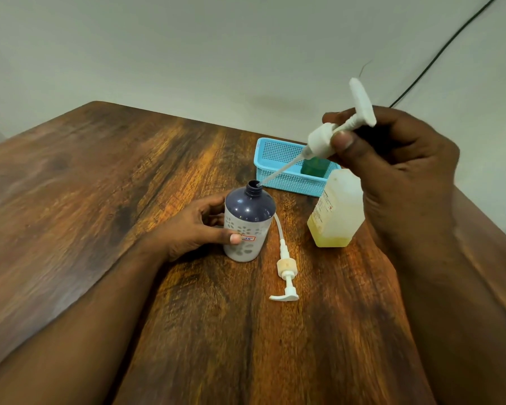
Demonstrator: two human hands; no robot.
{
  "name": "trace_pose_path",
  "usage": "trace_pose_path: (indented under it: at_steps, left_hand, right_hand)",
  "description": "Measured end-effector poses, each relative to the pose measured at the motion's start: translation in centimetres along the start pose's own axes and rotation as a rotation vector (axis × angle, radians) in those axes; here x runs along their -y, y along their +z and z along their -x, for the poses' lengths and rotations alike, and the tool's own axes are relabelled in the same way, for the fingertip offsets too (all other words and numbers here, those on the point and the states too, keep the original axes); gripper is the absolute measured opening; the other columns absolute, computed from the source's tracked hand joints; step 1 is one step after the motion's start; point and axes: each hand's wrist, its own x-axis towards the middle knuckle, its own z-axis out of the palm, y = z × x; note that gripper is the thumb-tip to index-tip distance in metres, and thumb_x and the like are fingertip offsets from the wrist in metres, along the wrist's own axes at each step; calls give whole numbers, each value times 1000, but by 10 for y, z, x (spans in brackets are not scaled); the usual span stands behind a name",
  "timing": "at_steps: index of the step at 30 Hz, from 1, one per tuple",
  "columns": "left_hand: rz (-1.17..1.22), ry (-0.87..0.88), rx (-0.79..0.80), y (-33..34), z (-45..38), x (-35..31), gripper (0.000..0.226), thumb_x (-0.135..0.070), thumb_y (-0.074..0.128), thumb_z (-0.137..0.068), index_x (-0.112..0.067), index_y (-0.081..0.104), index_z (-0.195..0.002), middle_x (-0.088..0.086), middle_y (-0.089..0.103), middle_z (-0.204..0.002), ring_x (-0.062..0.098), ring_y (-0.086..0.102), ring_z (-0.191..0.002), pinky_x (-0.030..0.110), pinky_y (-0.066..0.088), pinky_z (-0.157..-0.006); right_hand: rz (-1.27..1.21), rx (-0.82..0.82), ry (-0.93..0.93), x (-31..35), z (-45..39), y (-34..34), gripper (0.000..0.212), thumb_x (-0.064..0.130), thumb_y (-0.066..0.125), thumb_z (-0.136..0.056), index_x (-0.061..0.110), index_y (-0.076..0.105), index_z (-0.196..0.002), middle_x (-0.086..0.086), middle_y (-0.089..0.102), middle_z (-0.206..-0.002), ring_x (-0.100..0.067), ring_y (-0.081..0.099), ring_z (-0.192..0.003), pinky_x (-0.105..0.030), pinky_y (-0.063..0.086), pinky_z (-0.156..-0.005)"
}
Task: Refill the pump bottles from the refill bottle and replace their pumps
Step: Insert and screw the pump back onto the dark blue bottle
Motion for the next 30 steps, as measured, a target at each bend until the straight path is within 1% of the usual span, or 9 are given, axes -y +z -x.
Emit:
trace_pose_path:
  at_steps: [6, 10, 14, 16, 18, 21, 26, 28, 30]
  left_hand:
    - [-8, -19, -17, -1, 1, 1, 71, -27, 87, -65, -37, 60, -131, -6, 62, -136, 15, 56, -128, 40, 48, -105]
    - [21, -19, 1, -1, 1, 2, 70, -24, 87, -67, -30, 60, -132, 1, 63, -135, 22, 57, -127, 49, 46, -106]
    - [32, -15, 0, -1, 2, 1, 67, -25, 87, -67, -36, 61, -129, -1, 65, -132, 20, 59, -125, 39, 53, -98]
    - [29, -2, 1, 0, 2, 0, 65, -24, 85, -68, -38, 62, -127, -3, 65, -131, 18, 60, -124, 34, 54, -96]
    - [25, 3, -1, 1, 2, 0, 66, -23, 84, -69, -34, 61, -129, -1, 65, -132, 18, 60, -124, 34, 54, -97]
    - [20, 5, -9, 1, 2, 0, 66, -22, 84, -69, -30, 60, -130, 0, 65, -131, 18, 61, -123, 33, 54, -97]
    - [34, 6, -10, 3, 2, -2, 58, -23, 84, -68, -40, 65, -120, -2, 67, -127, 18, 62, -121, 31, 55, -94]
    - [41, 14, -10, 3, 1, -2, 58, -21, 84, -69, -40, 65, -121, -1, 67, -128, 20, 62, -122, 31, 54, -94]
    - [52, 18, -6, 3, 1, -1, 59, -18, 83, -71, -38, 65, -123, 1, 67, -128, 20, 62, -122, 30, 54, -93]
  right_hand:
    - [-79, 119, 208, -18, -10, 17, 20, 10, 70, -83, 15, 73, -103, 10, 76, -94, -4, 70, -92, -18, 56, -73]
    - [111, 286, 294, -45, -3, 45, 28, 25, 71, -84, 30, 68, -111, 23, 67, -106, 3, 62, -102, -25, 52, -88]
    - [139, 274, 318, -73, 22, 62, 46, 32, 70, -84, 30, 59, -128, 13, 60, -132, 5, 54, -114, -18, 51, -89]
    - [95, 235, 299, -81, 30, 65, 45, 30, 70, -85, 33, 58, -128, 14, 62, -129, 5, 56, -114, -16, 51, -87]
    - [26, 188, 315, -86, 34, 70, 43, 29, 71, -83, 39, 59, -124, 15, 65, -123, 1, 59, -114, -24, 53, -90]
    - [-70, 123, 339, -91, 33, 75, 38, 25, 78, -75, 45, 63, -103, 16, 70, -110, 0, 65, -105, -31, 57, -87]
    - [-191, 137, 362, -97, 33, 81, 48, 24, 82, -69, 50, 58, -102, 15, 70, -112, -2, 65, -106, -28, 57, -84]
    - [-181, 172, 344, -98, 34, 81, 52, 27, 82, -69, 58, 57, -103, 23, 68, -112, 3, 62, -108, -21, 56, -82]
    - [-121, 179, 300, -96, 35, 80, 41, 36, 80, -68, 55, 61, -98, 30, 67, -104, 9, 61, -103, -11, 53, -76]
